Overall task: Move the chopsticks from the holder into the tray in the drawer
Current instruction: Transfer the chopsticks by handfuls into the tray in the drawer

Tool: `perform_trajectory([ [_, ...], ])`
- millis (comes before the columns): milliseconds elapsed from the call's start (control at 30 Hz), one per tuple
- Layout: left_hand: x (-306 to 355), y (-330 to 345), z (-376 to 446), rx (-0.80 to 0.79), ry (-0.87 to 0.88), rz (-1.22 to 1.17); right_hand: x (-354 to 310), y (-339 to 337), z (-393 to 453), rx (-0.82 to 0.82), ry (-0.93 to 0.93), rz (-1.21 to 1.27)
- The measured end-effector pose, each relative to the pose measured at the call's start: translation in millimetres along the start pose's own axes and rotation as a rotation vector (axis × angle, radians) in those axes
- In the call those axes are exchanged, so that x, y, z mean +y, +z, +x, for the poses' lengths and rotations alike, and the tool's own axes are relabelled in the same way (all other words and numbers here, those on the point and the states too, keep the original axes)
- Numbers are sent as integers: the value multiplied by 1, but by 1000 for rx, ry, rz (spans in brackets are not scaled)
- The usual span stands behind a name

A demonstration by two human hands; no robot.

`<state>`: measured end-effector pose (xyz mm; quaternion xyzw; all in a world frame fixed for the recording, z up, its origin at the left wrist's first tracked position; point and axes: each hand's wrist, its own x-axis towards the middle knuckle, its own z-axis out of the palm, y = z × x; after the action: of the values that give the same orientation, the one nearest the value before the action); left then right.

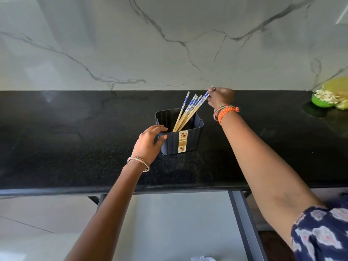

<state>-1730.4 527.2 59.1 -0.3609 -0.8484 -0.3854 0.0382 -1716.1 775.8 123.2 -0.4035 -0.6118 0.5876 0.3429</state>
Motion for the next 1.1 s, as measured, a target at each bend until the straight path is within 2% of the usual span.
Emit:
perform_trajectory([
  [200,25,-16,-15,36,19,-12,-50,-62,-24,115,-41,199],
  [400,44,-27,-63,106,-9,-123,-45,-125,-95,151,120,574],
  [467,41,-25,-83,153,-98,-200,-19,-136,-123,129,203,647],
  [567,26,-12,-143,183,-285,-262,58,-153,-175,101,360,718],
  [667,-1,5,-221,135,-489,-262,146,-163,-237,17,582,708],
  [733,-18,11,-268,90,-616,-230,189,-169,-273,49,765,676],
  [833,-40,18,-326,-2,-826,-183,228,-175,-314,56,929,527],
  [933,-51,26,-356,-109,-958,-168,246,-181,-338,82,1000,451],
  [1100,-57,36,-370,-249,-1074,-266,258,-174,-349,149,996,368],
])
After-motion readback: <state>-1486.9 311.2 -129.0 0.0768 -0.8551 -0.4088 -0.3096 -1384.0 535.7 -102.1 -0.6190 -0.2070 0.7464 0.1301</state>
